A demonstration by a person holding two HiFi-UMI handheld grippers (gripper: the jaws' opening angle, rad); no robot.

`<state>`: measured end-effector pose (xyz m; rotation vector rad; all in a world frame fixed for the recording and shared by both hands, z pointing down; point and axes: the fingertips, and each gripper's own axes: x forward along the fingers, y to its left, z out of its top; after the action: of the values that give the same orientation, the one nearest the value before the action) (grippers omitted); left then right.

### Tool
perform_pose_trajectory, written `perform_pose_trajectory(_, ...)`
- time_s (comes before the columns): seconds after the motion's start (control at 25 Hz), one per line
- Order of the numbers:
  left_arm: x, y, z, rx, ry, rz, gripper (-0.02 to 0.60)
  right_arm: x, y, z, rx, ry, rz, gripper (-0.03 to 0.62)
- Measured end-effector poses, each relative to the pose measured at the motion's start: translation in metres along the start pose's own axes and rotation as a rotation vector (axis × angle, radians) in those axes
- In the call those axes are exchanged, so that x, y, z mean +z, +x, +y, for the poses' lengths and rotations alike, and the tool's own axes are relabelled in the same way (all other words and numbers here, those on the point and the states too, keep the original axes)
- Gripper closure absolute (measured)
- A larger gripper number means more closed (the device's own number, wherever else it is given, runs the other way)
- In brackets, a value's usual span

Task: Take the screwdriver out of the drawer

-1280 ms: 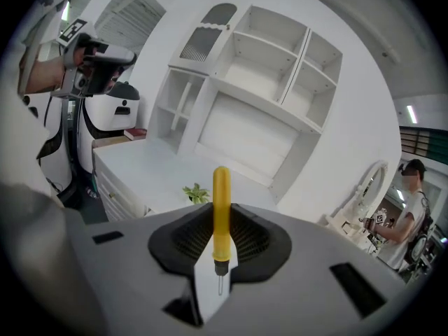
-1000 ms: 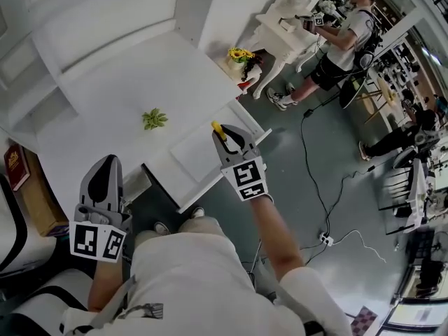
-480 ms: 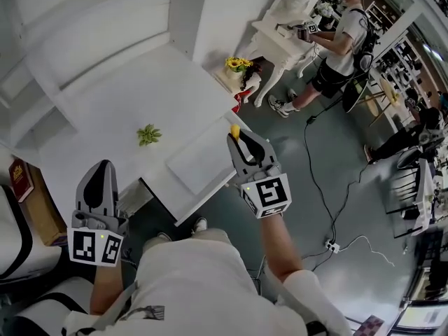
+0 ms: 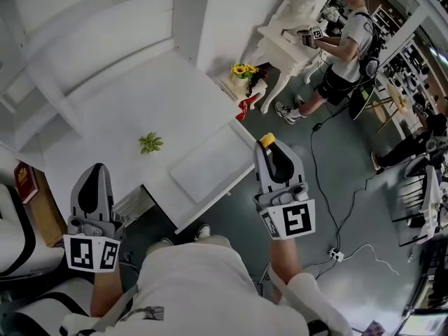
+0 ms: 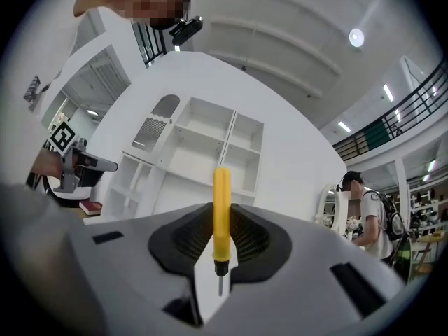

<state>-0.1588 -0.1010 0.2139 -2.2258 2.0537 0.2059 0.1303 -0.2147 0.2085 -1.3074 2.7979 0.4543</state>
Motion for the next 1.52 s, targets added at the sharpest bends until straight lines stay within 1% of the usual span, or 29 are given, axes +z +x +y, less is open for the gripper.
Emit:
perform_pose_trajectory(0.08, 0.004, 0.0, 0.002, 0.012, 0.007, -0.006, 0.566, 0.001, -0.004, -0.002, -0.013, -0.025, -0.002, 0.511)
perform_pose_trajectory(0.16, 0.006, -0.001, 0.004, 0.022, 0.012, -0.011, 0.566, 0.0, -0.009, -0.005, -0.026, -0.029, -0.003, 0.511)
perform_pose_trajectory(0.44, 0.009, -0.005, 0.013, 0.06, 0.028, -0.009, 0.566, -0.006, -0.029, -0.018, -0.059, 0.075, -0.017, 0.511)
perform_pose_trajectory(0.72, 0.016, -0.006, 0.019, 0.083, 0.047, -0.008, 0.566, -0.006, -0.037, -0.032, -0.117, 0.118, -0.028, 0.511)
perform_pose_trajectory(0.88, 0.018, -0.009, 0.021, 0.093, 0.046, -0.002, 0.566, -0.006, -0.034, -0.033, -0.12, 0.122, -0.027, 0.511)
perform_pose_trajectory(1.24, 0.005, -0.012, 0.024, 0.104, 0.02, 0.011, 0.566, -0.008, -0.027, -0.032, -0.112, 0.136, -0.024, 0.511)
perform_pose_trajectory(1.52, 0.0, -0.016, 0.028, 0.11, 0.002, 0.011, 0.566, -0.008, -0.021, -0.027, -0.107, 0.128, -0.013, 0.513)
